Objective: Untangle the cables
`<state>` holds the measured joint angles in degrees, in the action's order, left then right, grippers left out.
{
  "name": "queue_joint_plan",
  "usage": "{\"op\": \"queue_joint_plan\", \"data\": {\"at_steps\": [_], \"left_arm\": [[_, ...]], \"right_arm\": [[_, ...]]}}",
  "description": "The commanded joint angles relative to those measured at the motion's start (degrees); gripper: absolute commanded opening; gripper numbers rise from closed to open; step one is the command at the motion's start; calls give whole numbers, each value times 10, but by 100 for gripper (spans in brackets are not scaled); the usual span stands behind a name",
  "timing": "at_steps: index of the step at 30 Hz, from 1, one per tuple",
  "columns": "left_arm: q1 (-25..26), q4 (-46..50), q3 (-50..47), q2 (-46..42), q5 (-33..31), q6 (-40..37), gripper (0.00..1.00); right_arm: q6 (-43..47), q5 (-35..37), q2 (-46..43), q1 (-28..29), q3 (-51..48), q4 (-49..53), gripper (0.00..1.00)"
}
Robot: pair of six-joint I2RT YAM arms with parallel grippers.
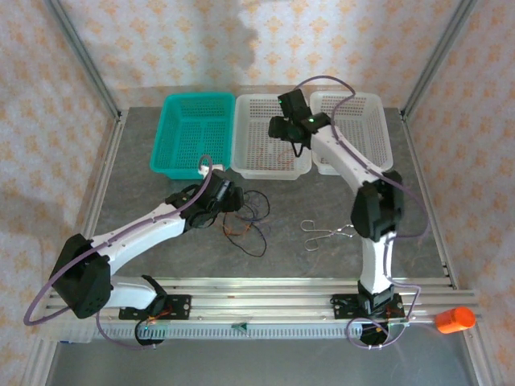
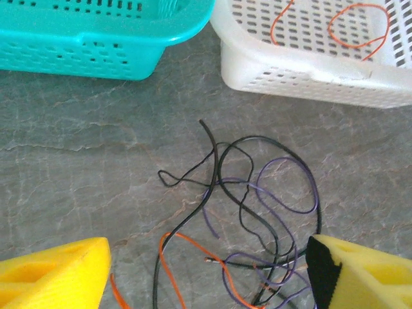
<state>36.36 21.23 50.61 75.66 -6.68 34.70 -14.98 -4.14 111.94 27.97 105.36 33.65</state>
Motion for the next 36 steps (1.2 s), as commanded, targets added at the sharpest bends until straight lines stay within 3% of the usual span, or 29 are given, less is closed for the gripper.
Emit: {"op": "queue_joint_plan", "data": {"at_steps": [1, 5, 8, 15, 18, 21, 27, 36], "left_arm": [[6, 65, 15, -7, -7, 14, 79], [31, 120, 21, -13, -21, 35, 78], [49, 151, 24, -11, -22, 52, 76], [75, 184, 19, 0, -12, 91, 68], [82, 182, 17, 13, -4, 100, 65], [86, 180, 17, 32, -4, 105, 62], [87, 177, 23, 65, -10, 107, 55], [87, 168, 28, 107, -20, 102, 49]], "right_arm": [[1, -5, -94, 24, -93, -88, 61], [-14, -10, -176, 47, -199, -137, 66], [-30, -20, -217, 66, -253, -147, 64], [-78, -30, -297, 122, -363, -151, 54], [-128, -16, -335, 123, -419, -166, 44], [-168, -14, -368, 123, -469, -185, 42], [-203, -87, -390, 123, -540, -223, 42], [-217, -94, -405, 123, -583, -242, 41]]}}
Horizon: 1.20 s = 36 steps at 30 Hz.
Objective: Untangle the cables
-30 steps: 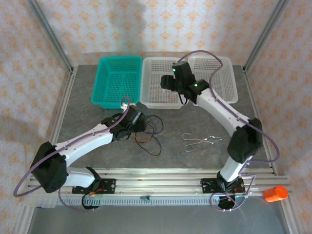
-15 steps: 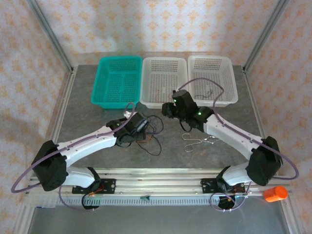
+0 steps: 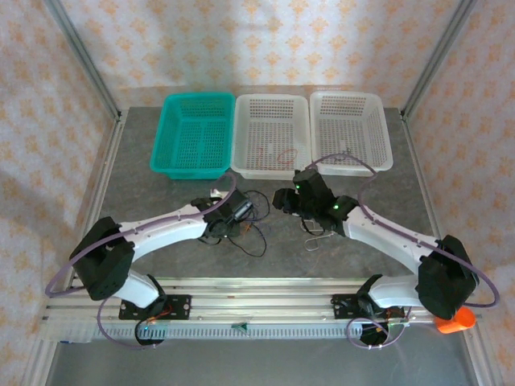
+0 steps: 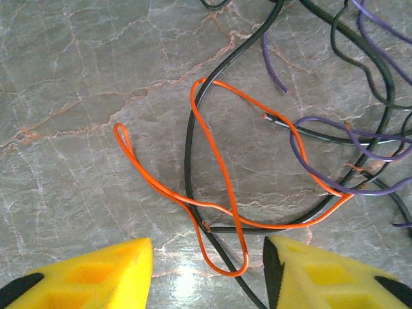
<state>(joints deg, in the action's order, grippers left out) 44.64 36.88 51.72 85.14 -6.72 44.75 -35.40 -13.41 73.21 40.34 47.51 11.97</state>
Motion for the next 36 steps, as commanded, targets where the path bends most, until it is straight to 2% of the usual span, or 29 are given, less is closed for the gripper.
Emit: {"op": "queue_joint_plan", "data": {"at_steps": [1, 15, 20, 27, 31, 36], "left_arm": [[4, 13, 18, 15, -23, 1, 47], [4, 4, 26, 41, -32, -15, 28], [4, 4, 36, 52, -37, -18, 15], [3, 0, 40, 9, -53, -15, 0], [3, -29, 32, -46, -41, -22, 0], [0, -87, 15, -108, 8, -48, 0]], "right_arm": [[-13, -1, -17, -1, -7, -25, 41], [-5, 17, -14, -1, 4, -17, 40], [-3, 38, -27, -1, -1, -19, 41], [-6, 72, -76, -1, -45, -68, 50], [18, 82, -104, -1, -93, -138, 65], [61, 63, -101, -2, -105, -150, 73]]}}
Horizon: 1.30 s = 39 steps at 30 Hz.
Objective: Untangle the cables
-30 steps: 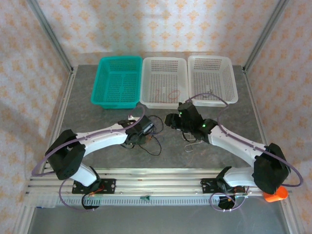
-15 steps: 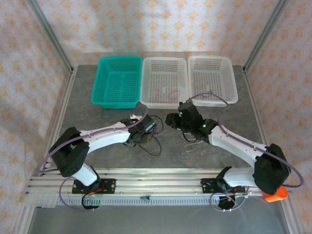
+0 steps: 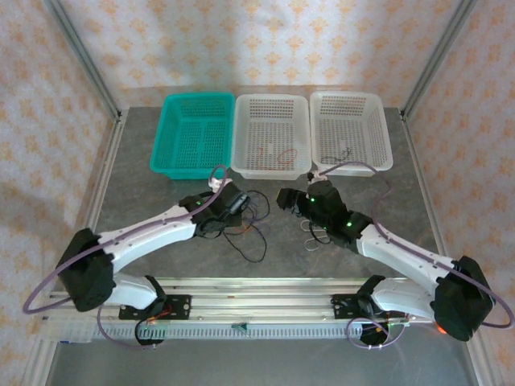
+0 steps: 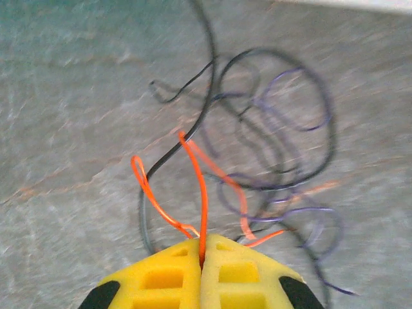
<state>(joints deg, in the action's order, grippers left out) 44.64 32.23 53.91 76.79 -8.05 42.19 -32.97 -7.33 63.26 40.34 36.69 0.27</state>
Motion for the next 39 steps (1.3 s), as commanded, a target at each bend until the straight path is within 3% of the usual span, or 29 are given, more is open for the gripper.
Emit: {"op": "queue_joint_plan", "data": {"at_steps": [1, 11, 19, 39], "left_arm": [[-2, -43, -7, -30, 27, -27, 0], [-41, -102, -13, -83, 125, -66, 0], [-54, -131, -21, -103, 207, -118, 0], [-55, -168, -18, -126, 320, -182, 0]], "right_arm": [[48, -12, 0, -2, 4, -32, 73], [81, -145, 14, -2, -56, -159, 70], [139, -191, 53, -2, -26, -175, 65], [172, -200, 167, -4, 45, -204, 68]]}}
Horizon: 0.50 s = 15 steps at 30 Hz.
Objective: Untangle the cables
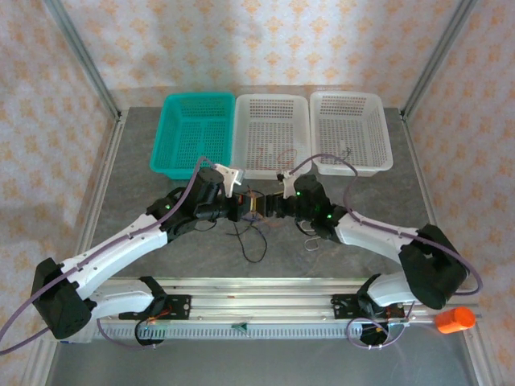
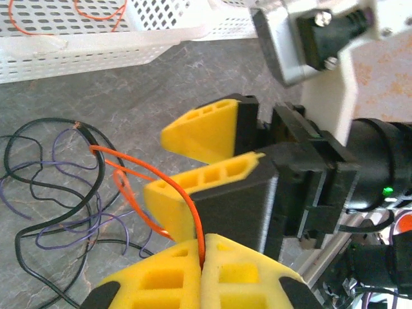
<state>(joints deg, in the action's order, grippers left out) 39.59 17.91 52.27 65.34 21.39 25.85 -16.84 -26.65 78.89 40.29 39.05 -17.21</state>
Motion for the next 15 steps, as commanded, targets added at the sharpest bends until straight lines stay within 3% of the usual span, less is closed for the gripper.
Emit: {"op": "queue_joint_plan", "data": {"at_steps": [1, 8, 15], "left_arm": [[-3, -24, 0, -11, 28, -20, 0], [-4, -22, 2, -17, 25, -26, 0], [-4, -24, 3, -22, 15, -31, 0]], "right_arm": [[10, -8, 15, -4, 24, -31, 68], [-10, 39, 29, -17, 21, 0, 55], [-30, 9, 24, -36, -1, -15, 34]]}}
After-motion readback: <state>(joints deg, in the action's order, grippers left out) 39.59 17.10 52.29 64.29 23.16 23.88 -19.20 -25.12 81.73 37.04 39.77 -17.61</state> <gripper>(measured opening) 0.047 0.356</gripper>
